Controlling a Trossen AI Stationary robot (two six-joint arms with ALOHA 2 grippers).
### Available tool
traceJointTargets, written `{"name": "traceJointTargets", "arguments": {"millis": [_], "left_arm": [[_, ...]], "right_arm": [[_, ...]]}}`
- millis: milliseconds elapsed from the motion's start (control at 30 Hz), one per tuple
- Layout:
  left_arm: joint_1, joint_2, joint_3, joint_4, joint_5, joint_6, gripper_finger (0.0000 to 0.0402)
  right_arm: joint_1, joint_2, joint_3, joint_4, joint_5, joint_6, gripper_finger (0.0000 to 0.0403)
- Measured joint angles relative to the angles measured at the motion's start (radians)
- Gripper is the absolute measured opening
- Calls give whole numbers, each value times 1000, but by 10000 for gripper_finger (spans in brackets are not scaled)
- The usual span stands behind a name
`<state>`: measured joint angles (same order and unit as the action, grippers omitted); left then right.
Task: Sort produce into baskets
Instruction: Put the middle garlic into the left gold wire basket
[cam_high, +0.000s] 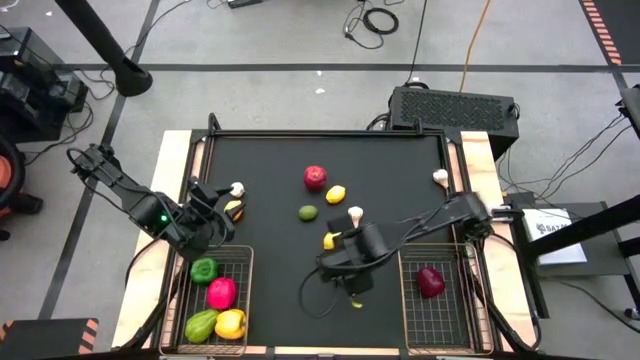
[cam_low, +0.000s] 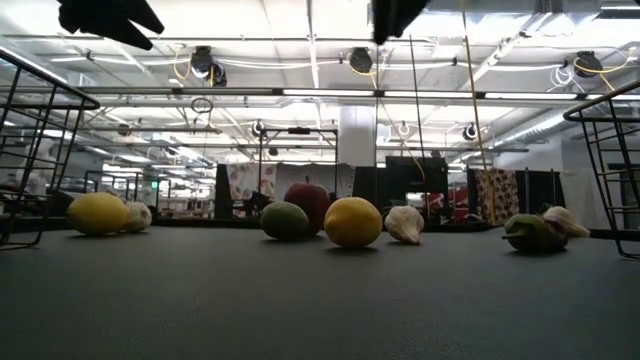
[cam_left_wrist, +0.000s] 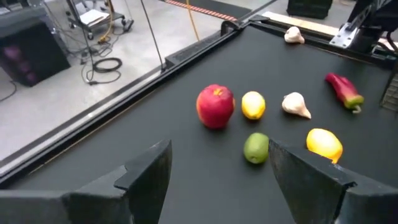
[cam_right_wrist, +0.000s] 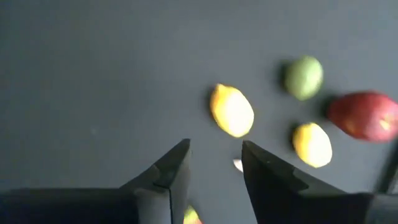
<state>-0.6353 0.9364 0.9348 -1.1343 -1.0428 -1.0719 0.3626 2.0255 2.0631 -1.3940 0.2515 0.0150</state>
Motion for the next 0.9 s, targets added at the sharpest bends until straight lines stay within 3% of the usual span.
{"name": "traceJointTargets", "arguments": {"millis": [133, 333, 467, 633, 900], "left_arm": [[0, -3, 0, 3, -7, 41, 274], [0, -3, 0, 5, -112, 86, 274], [1, -3, 0, 10, -174, 86, 274], [4, -3, 0, 37, -193, 86, 274], [68, -3, 1, 55, -194, 94, 274]], "right_arm": [[-17, -206, -279, 154, 53, 19, 121], [-88, -521, -763, 634, 65, 37, 114], [-161, -619, -1006, 930, 63, 73, 117], [-268, -614, -1150, 1116, 48, 106, 131], [-349, -539, -1168, 1128, -23, 108, 164]]}}
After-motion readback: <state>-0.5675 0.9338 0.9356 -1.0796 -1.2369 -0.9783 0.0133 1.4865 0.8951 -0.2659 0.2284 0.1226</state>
